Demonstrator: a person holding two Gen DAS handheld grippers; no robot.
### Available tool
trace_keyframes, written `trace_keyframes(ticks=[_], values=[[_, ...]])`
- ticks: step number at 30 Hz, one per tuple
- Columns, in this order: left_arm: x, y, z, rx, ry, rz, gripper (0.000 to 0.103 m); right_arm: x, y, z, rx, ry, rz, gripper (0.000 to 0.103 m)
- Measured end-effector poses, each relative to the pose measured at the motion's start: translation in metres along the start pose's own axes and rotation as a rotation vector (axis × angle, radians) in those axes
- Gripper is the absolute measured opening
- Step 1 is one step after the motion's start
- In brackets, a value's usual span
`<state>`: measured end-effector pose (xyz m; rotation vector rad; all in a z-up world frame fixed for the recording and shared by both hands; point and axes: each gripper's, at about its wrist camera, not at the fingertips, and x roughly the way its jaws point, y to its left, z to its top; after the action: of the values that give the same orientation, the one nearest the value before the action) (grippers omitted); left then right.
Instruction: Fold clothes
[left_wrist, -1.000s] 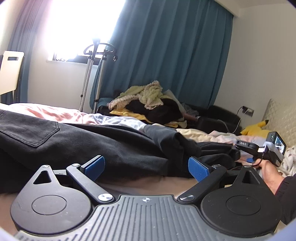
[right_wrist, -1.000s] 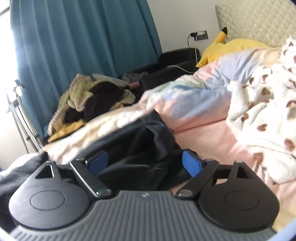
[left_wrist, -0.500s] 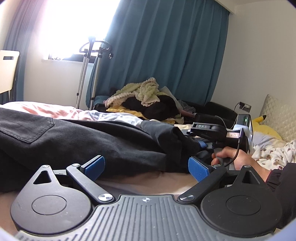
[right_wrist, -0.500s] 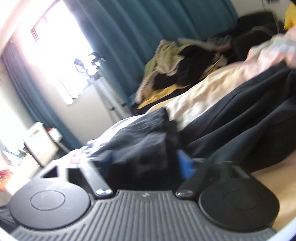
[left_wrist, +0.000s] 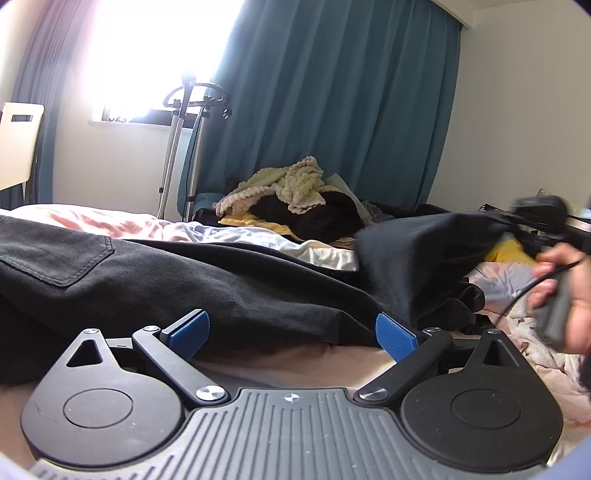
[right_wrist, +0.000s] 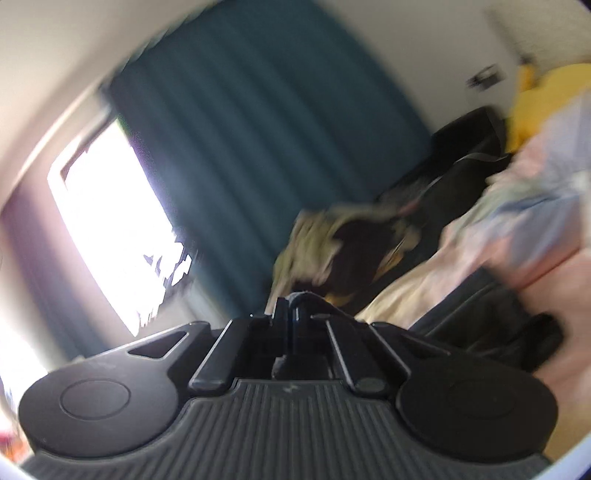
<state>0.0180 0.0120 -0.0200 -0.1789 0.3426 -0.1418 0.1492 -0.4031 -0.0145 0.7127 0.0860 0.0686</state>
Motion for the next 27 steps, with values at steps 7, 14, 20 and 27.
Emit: trace_keyframes(ticks=[7,14,20,27], values=[[-0.004,-0.005,0.002,0.016,-0.005,0.008,0.098,-0.072,-0.108,0.020,0.215,-0.111,-0.442,0.003],[0.003,-0.010,0.000,0.051,0.010,0.020,0.098,-0.043,-0.163,-0.011,0.115,0.154,-0.650,0.007],[0.005,-0.007,0.000,0.062,0.017,0.021,0.098,-0.034,-0.131,-0.017,-0.061,0.177,-0.666,0.065],[-0.007,-0.002,0.009,0.046,-0.008,0.015,0.098,-0.060,-0.050,-0.016,-0.199,0.132,-0.518,0.080]])
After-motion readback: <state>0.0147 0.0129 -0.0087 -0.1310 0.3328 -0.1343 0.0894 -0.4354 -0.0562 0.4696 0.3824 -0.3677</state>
